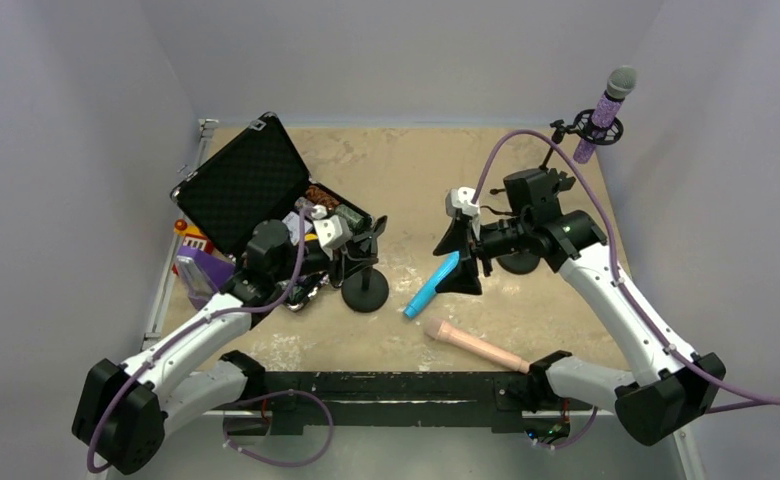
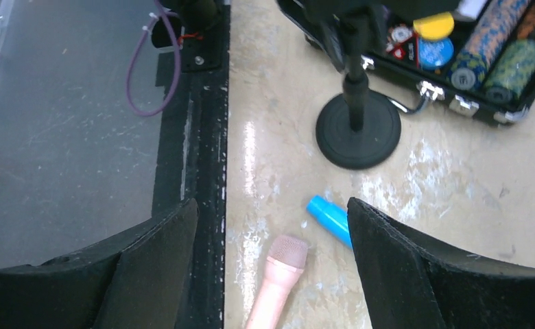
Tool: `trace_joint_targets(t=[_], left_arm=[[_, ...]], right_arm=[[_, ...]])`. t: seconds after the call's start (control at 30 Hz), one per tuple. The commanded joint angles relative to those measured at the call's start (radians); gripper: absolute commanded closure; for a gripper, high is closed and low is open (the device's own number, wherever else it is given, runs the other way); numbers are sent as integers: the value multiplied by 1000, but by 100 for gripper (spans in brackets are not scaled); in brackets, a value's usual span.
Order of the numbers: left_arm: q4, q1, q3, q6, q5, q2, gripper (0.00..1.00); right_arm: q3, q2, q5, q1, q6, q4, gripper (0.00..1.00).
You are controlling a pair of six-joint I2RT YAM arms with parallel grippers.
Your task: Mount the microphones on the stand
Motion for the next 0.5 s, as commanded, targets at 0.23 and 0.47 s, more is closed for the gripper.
trace_joint_targets(t=[0.23, 0.47], left_arm=[[219, -14, -184, -251, -43, -203, 100], [118, -27, -146, -213, -66, -154, 84]], right_arm=[[-197, -4, 208, 7, 510, 476, 17], [-259, 65, 538, 38, 840, 619, 8]])
